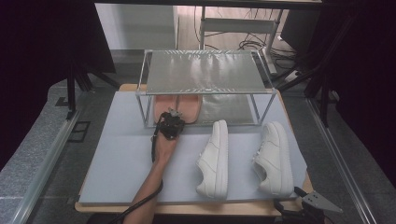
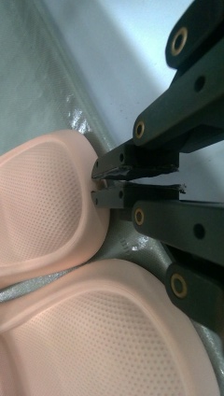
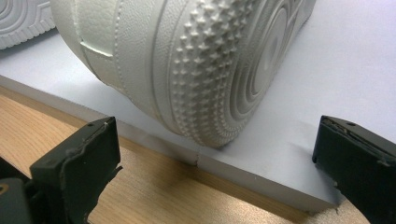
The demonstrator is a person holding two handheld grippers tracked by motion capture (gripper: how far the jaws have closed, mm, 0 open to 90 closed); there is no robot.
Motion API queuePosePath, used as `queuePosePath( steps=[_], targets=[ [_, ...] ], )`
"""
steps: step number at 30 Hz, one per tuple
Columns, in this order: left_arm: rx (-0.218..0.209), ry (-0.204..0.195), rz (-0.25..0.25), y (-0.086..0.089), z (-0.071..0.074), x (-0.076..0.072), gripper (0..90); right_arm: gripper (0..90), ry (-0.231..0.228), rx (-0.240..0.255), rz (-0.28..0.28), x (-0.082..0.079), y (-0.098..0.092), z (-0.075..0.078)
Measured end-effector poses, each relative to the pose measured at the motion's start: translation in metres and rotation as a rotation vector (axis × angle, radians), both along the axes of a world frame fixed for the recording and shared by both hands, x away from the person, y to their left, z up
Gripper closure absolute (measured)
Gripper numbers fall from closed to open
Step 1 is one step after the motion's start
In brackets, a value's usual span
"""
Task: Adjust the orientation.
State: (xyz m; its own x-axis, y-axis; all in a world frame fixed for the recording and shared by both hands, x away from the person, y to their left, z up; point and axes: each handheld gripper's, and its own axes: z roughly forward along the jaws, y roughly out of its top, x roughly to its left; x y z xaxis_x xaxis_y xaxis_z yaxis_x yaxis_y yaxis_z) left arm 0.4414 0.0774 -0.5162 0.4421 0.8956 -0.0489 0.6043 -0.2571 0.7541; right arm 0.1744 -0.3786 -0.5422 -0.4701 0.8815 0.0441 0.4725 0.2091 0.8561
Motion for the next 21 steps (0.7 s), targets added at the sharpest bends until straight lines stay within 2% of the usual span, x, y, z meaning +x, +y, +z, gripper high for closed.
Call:
queuePosePath(
  steps=[10, 16, 21],
  targets=[
    [-0.008, -0.016, -0.019, 0.001, 0.006, -0.005, 80.4, 0.6, -0.001, 0.003, 0.003, 0.000, 0.000, 0.000],
    [0.002, -0.038, -0.026, -0.001, 0.011, -0.012, 71.1, 0.6, -0.001, 0.001, 0.002, 0.000, 0.000, 0.000],
    [0.002, -0.032, -0.037, -0.003, 0.013, -0.020, 64.2, 0.6, -0.001, -0.003, 0.001, 0.000, 0.000, 0.000]
  ],
)
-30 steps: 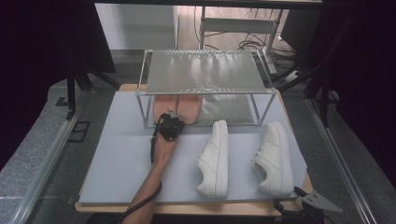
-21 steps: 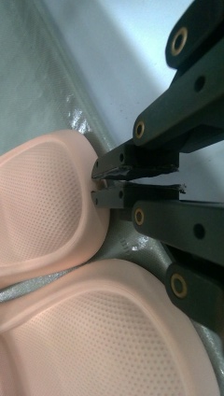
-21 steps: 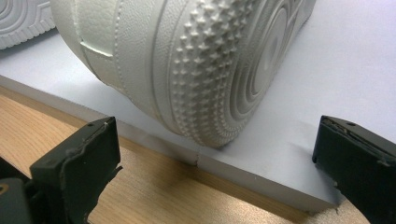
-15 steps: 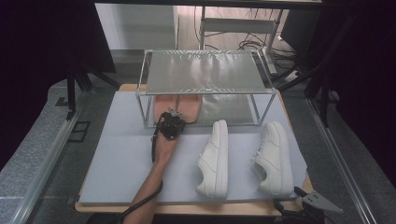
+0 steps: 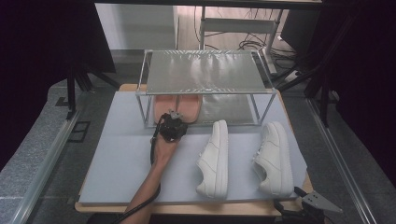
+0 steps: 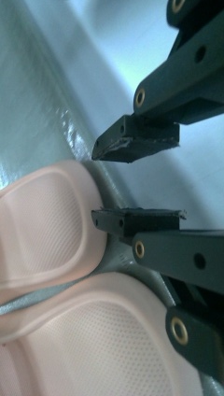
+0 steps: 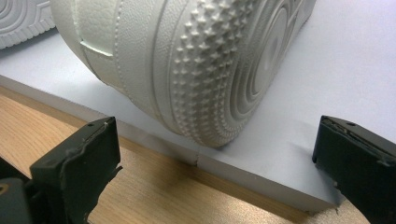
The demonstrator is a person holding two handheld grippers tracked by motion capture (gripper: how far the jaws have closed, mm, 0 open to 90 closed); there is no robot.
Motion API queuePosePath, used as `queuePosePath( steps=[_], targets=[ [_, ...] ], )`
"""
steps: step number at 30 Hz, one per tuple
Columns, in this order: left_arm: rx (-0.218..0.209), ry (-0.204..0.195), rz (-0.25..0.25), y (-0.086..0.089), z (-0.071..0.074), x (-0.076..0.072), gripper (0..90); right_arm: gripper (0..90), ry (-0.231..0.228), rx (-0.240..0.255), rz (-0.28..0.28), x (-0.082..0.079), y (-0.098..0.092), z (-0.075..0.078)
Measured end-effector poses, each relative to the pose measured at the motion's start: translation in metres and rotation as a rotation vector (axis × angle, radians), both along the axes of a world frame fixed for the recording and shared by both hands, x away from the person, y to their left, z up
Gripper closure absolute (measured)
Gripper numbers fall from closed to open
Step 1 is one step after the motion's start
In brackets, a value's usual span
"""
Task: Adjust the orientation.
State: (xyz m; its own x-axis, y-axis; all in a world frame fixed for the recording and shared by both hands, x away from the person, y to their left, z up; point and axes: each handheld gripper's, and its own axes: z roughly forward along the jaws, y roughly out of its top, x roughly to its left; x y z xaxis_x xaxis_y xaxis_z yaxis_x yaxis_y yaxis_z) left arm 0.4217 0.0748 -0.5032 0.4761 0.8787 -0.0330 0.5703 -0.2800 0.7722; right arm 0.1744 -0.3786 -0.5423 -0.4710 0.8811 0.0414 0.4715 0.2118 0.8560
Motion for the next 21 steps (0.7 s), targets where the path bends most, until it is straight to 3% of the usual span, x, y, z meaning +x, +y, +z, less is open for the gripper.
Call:
queuePosePath(
  steps=[11, 21],
  targets=[
    [-0.034, 0.010, -0.029, 0.004, 0.011, -0.016, 52.5, 0.6, -0.001, -0.006, -0.002, 0.000, 0.001, 0.000],
    [-0.025, 0.024, -0.071, 0.008, 0.013, -0.033, 42.3, 0.6, -0.002, -0.006, -0.001, 0.000, 0.001, 0.000]
  ],
)
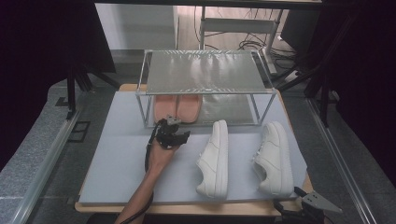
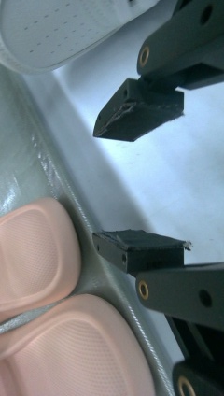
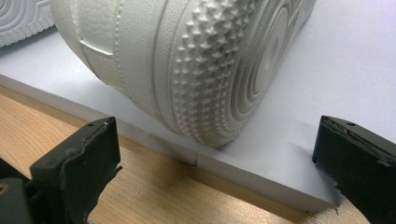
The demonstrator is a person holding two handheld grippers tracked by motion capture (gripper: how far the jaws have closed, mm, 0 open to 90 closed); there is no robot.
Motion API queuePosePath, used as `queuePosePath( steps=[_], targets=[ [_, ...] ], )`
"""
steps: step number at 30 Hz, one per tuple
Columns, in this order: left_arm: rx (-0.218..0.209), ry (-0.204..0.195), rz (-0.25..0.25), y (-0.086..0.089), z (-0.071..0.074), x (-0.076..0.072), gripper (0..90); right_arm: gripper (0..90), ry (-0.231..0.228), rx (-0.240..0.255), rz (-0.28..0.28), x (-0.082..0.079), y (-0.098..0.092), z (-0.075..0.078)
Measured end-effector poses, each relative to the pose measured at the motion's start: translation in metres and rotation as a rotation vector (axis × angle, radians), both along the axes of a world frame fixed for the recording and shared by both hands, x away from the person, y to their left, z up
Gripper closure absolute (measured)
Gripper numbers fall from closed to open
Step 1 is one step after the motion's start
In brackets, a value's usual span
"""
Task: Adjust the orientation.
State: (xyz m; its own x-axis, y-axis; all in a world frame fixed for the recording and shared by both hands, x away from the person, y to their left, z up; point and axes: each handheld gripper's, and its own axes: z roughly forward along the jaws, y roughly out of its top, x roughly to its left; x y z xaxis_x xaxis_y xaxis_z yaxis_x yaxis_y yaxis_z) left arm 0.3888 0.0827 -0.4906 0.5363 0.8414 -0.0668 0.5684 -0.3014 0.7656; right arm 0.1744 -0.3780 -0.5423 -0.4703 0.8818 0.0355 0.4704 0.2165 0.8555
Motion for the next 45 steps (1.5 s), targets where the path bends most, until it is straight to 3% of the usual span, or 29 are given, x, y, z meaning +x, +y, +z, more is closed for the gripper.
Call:
queuePosePath(
  steps=[24, 36, 45],
  targets=[
    [-0.011, -0.002, -0.031, 0.033, 0.014, -0.050, 18.9, 0.6, 0.000, -0.003, -0.001, 0.000, 0.000, 0.000],
    [-0.025, 0.003, -0.013, 0.063, 0.008, -0.080, 13.9, 0.6, 0.011, 0.008, -0.001, 0.001, 0.000, 0.001],
    [0.010, 0.019, 0.038, 0.086, -0.007, -0.096, 14.0, 1.5, 0.031, 0.041, -0.006, 0.001, -0.003, 0.004]
  ],
)
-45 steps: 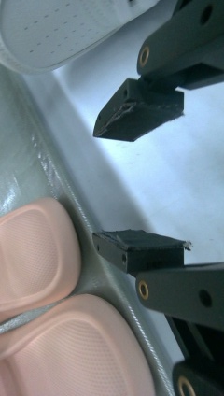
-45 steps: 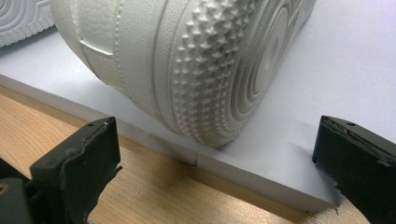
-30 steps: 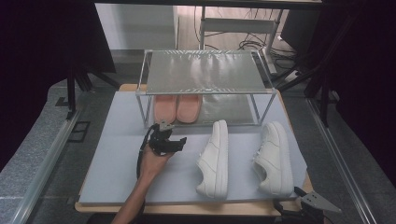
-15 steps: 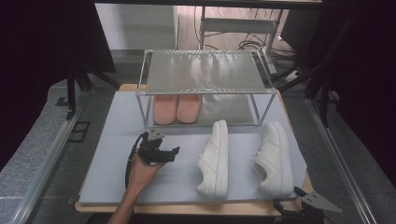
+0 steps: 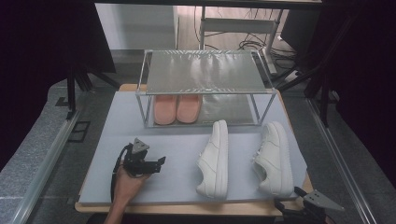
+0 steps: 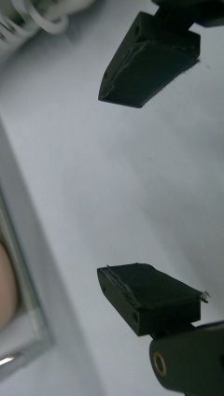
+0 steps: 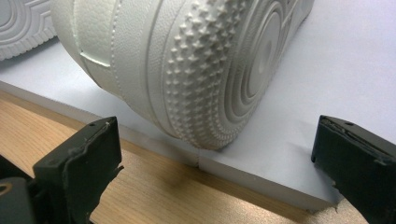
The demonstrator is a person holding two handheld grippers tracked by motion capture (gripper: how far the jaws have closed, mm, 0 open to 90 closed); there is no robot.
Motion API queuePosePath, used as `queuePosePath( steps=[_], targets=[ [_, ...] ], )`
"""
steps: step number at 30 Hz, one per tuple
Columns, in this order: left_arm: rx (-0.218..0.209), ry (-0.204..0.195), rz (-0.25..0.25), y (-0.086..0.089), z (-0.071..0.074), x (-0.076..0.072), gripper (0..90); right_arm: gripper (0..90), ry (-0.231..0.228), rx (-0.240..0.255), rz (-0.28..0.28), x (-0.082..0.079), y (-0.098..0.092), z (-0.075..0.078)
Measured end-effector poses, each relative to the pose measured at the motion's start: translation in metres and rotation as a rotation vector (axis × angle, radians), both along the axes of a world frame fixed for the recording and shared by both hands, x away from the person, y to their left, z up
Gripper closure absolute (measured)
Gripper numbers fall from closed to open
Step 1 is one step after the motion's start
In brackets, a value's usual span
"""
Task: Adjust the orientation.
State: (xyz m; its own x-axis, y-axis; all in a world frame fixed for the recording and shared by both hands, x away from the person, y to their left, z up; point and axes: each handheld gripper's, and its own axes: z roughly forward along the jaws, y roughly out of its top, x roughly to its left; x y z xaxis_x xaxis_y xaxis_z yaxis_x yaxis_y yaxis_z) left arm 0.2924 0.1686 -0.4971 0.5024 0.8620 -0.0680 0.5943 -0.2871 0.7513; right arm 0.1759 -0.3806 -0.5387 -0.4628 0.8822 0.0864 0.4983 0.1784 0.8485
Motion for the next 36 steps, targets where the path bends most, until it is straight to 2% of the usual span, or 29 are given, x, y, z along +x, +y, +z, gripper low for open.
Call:
queuePosePath(
  steps=[7, 11, 17, 25, 29, 36],
  targets=[
    [0.014, 0.032, 0.021, 0.009, -0.016, -0.008, 14.0, 2.2, 0.016, 0.004, 0.004, 0.000, -0.001, 0.002],
    [0.033, 0.037, 0.028, 0.010, -0.021, -0.011, 14.0, 2.9, 0.029, 0.003, 0.015, 0.001, -0.002, 0.004],
    [0.089, 0.051, 0.033, 0.006, -0.026, -0.010, 13.8, 3.3, 0.045, -0.003, 0.043, 0.000, 0.001, 0.007],
    [0.079, 0.057, 0.034, 0.007, -0.027, -0.010, 14.0, 4.8, 0.068, 0.003, 0.057, -0.005, -0.001, 0.016],
    [0.078, 0.056, 0.034, 0.008, -0.027, -0.010, 14.0, 13.8, 0.092, 0.000, 0.041, -0.009, -0.003, 0.023],
    [0.077, 0.056, 0.035, 0.008, -0.027, -0.010, 14.0, 13.5, 0.136, -0.028, 0.088, -0.014, 0.004, 0.036]
  ],
)
